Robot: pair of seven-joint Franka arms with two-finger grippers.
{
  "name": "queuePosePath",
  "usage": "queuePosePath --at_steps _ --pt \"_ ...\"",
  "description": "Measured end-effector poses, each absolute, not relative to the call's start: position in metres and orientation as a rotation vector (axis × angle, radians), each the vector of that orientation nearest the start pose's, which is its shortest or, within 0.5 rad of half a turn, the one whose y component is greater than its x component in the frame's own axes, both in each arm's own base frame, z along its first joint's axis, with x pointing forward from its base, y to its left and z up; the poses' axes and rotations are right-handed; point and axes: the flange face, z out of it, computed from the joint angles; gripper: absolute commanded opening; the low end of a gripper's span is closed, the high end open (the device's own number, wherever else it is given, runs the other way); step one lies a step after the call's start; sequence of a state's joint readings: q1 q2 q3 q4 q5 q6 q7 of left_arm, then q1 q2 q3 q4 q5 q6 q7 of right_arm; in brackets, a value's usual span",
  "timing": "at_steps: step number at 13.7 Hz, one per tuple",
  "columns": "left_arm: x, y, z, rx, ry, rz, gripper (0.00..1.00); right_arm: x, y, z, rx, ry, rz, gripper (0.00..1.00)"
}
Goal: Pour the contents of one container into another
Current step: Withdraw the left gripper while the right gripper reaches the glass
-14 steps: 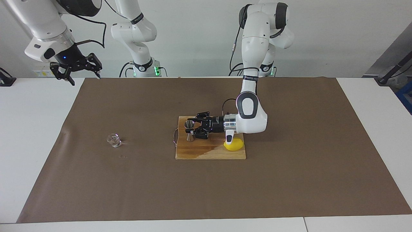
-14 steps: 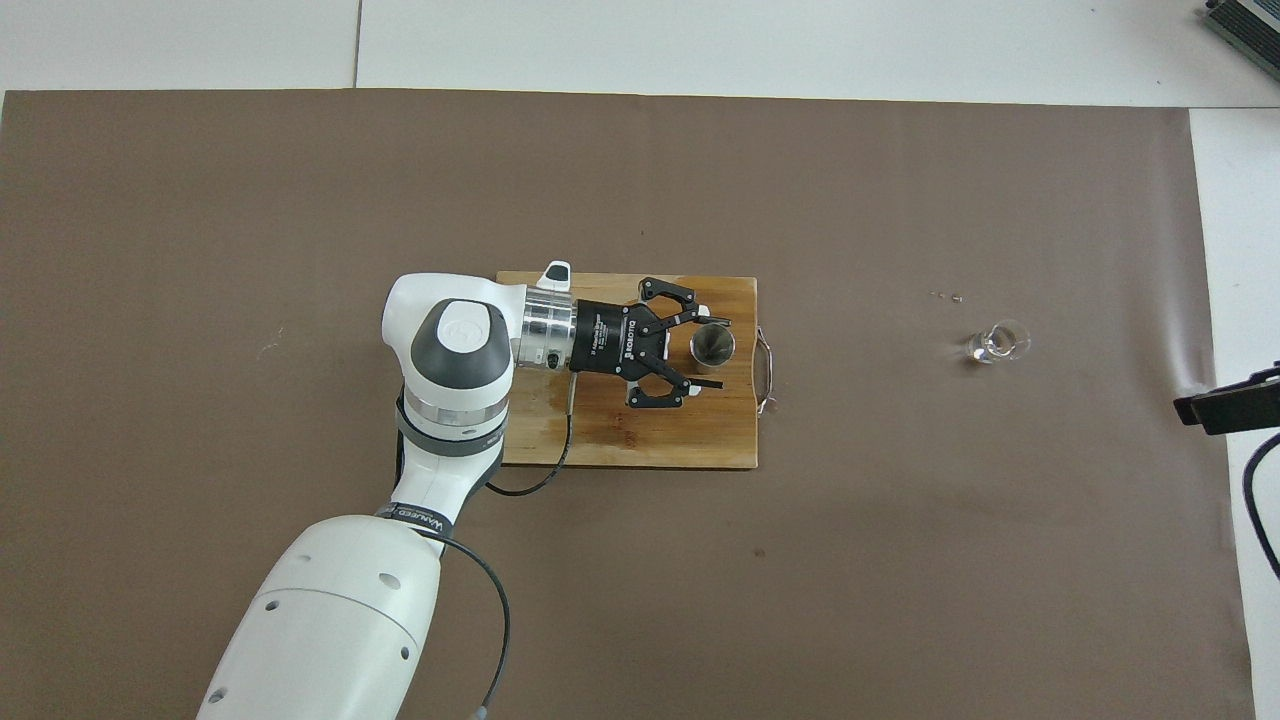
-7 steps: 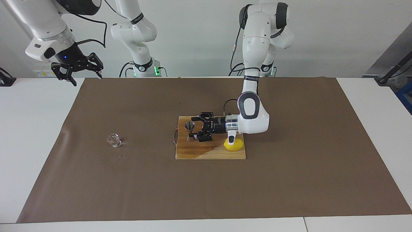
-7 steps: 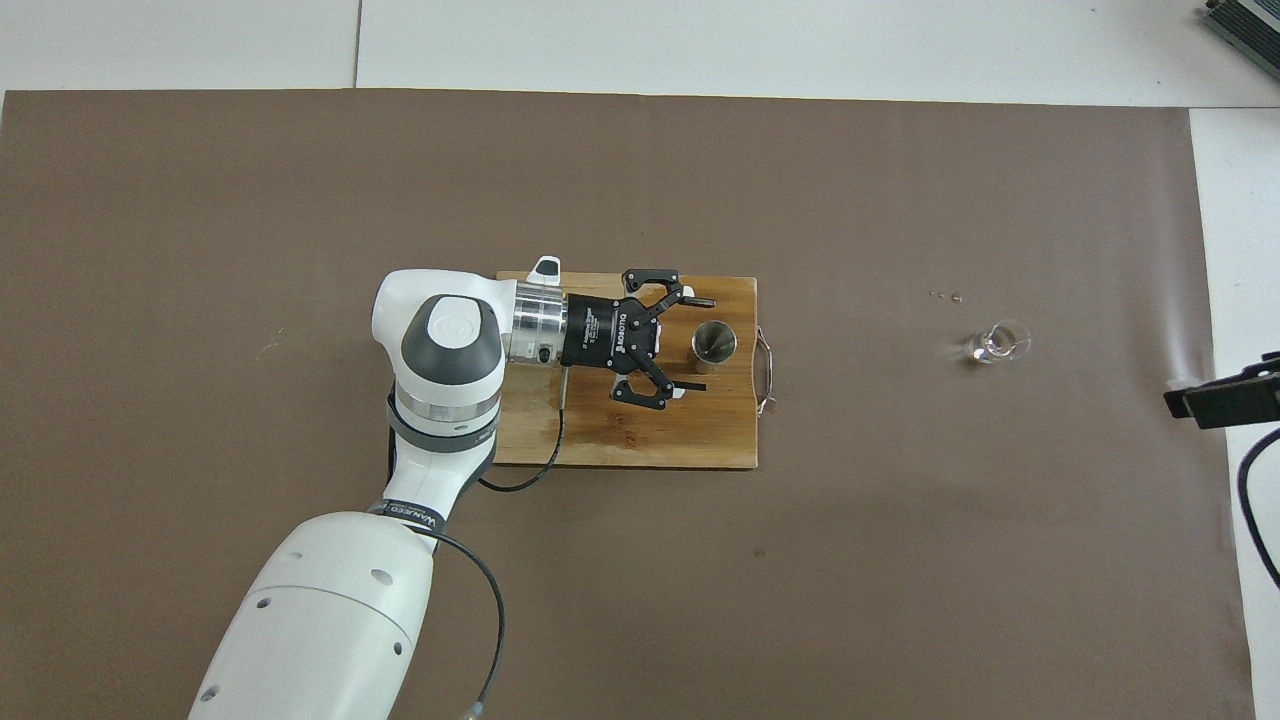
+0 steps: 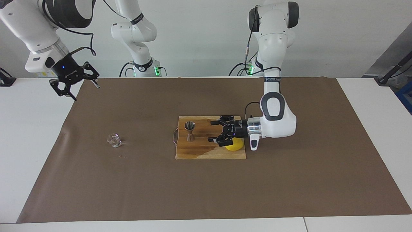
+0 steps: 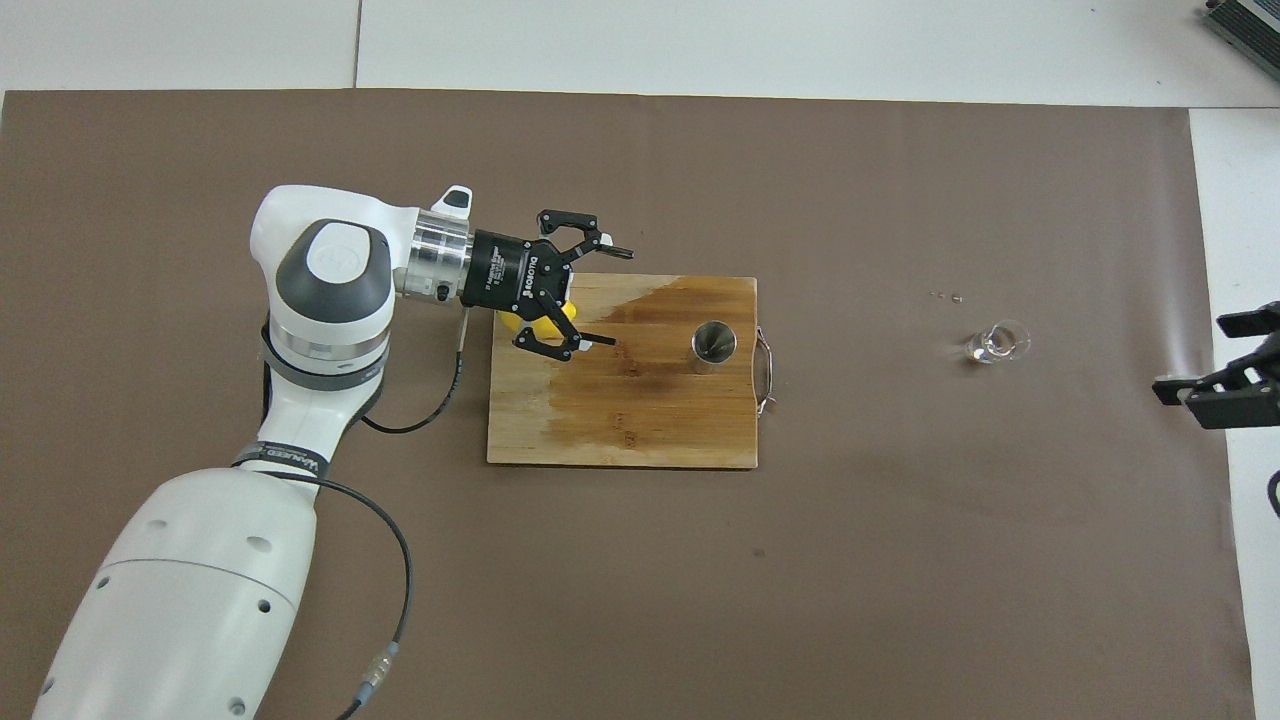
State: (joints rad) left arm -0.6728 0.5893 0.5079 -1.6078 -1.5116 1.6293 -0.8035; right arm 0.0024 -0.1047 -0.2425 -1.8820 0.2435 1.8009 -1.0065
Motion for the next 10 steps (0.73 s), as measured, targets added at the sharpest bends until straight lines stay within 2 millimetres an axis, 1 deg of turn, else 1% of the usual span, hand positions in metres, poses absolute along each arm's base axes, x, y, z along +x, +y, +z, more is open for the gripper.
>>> queuePosePath --at_steps 2,4,6,7,8,10 --pt "0.642 -0.227 0.373 1.878 1.091 -0.959 1.00 0.530 -0.133 0.524 -2.594 -1.103 -0.334 1.00" --pt "0.649 -0.191 0.399 2.067 1.008 -0.853 1.00 0.540 -0.154 0.486 -2.452 -1.169 -0.433 1.00" --pt "0.650 -0.157 0.420 2.284 0.841 -0.702 1.00 0.550 -0.170 0.448 -2.344 -1.212 -0.529 1.00" --pt "0.650 -0.141 0.430 2.387 0.738 -0.629 1.00 0.555 -0.175 0.430 -2.300 -1.221 -0.572 1.00" --pt "0.648 -0.128 0.440 2.484 0.630 -0.569 1.00 0.560 -0.177 0.413 -2.254 -1.233 -0.622 1.00" --pt "0.644 -0.111 0.468 2.657 0.430 -0.462 1.00 0.571 -0.180 0.381 -2.182 -1.267 -0.693 1.00"
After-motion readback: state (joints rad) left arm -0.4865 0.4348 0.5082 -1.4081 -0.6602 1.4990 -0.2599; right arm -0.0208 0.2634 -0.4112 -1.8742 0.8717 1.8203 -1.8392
